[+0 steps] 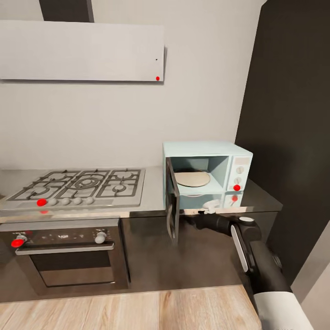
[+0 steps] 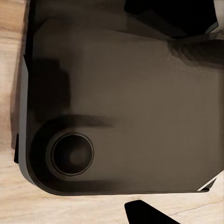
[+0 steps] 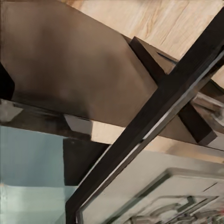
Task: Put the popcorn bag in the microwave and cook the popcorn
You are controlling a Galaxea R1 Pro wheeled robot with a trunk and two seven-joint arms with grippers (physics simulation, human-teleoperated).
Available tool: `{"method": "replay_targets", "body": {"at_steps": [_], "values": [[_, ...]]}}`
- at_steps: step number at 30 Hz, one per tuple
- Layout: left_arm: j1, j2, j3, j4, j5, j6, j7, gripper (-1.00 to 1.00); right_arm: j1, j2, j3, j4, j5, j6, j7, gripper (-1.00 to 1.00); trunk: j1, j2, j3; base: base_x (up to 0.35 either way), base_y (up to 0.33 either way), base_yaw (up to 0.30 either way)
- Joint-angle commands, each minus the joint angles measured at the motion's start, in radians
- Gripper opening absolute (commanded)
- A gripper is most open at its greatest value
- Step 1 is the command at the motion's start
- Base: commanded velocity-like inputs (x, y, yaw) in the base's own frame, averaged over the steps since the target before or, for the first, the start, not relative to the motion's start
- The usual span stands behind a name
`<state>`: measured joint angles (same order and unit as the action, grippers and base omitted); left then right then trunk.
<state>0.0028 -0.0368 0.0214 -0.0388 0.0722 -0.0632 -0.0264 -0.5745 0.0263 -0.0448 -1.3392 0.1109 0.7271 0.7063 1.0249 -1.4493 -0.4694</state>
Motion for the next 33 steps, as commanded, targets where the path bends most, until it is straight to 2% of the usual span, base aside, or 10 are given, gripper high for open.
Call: {"method": "replay_targets", "body": {"at_steps": [1, 5, 8, 12, 15, 16, 21, 26, 30, 33], "values": [[0.000, 0.000, 0.002, -0.001, 0.008, -0.001, -0.003, 1.00, -0.001, -0.010, -0.016, 0.000, 0.011, 0.003, 0.009, 1.00, 0.000, 0.000, -0.001, 0.000, 0.000, 0.000], [0.000, 0.000, 0.001, -0.001, 0.008, -0.001, -0.003, 1.00, -0.001, -0.060, -0.076, 0.048, 0.010, 0.003, 0.007, 1.00, 0.000, 0.000, -0.001, 0.000, 0.000, 0.000], [0.000, 0.000, 0.002, -0.001, 0.008, -0.001, -0.003, 1.00, -0.001, -0.075, -0.118, 0.109, 0.012, 0.002, -0.006, 1.00, 0.000, 0.000, -0.001, 0.000, 0.000, 0.000], [0.000, 0.000, 0.002, -0.001, 0.008, -0.001, -0.002, 1.00, -0.001, -0.111, -0.132, 0.180, 0.040, 0.002, -0.105, 1.00, 0.000, 0.000, -0.001, 0.000, 0.000, 0.000], [0.000, 0.000, 0.002, -0.001, 0.008, -0.001, -0.001, 1.00, -0.001, -0.133, -0.136, 0.322, 0.069, -0.015, -0.133, 1.00, 0.000, 0.000, -0.001, 0.000, 0.000, 0.000], [0.001, 0.000, 0.002, -0.001, 0.009, -0.001, -0.001, 1.00, -0.001, -0.172, -0.138, 0.446, 0.084, -0.067, -0.141, 1.00, 0.000, 0.000, -0.001, 0.000, 0.000, 0.000], [0.000, 0.000, 0.002, -0.001, 0.009, -0.001, -0.001, 1.00, -0.001, -0.243, -0.141, 0.851, 0.092, -0.294, -0.143, 1.00, 0.000, 0.000, -0.001, 0.000, 0.000, 0.000], [0.000, 0.000, 0.003, -0.001, 0.009, -0.001, -0.001, 1.00, 0.000, -0.270, -0.132, 1.271, 0.095, -0.570, -0.164, 1.00, 0.000, 0.000, -0.001, 0.000, 0.000, 0.000], [0.000, -0.001, 0.003, -0.001, 0.009, -0.001, -0.001, 1.00, 0.021, -0.260, -0.129, 1.361, 0.125, -0.690, -0.269, 1.00, 0.000, 0.000, -0.001, 0.000, 0.000, 0.000], [0.000, -0.002, 0.003, -0.001, 0.009, -0.001, 0.001, 1.00, 0.100, -0.253, -0.130, 1.371, 0.128, -0.707, -0.311, 1.00, 0.000, 0.000, -0.001, 0.000, 0.000, 0.000]]}}
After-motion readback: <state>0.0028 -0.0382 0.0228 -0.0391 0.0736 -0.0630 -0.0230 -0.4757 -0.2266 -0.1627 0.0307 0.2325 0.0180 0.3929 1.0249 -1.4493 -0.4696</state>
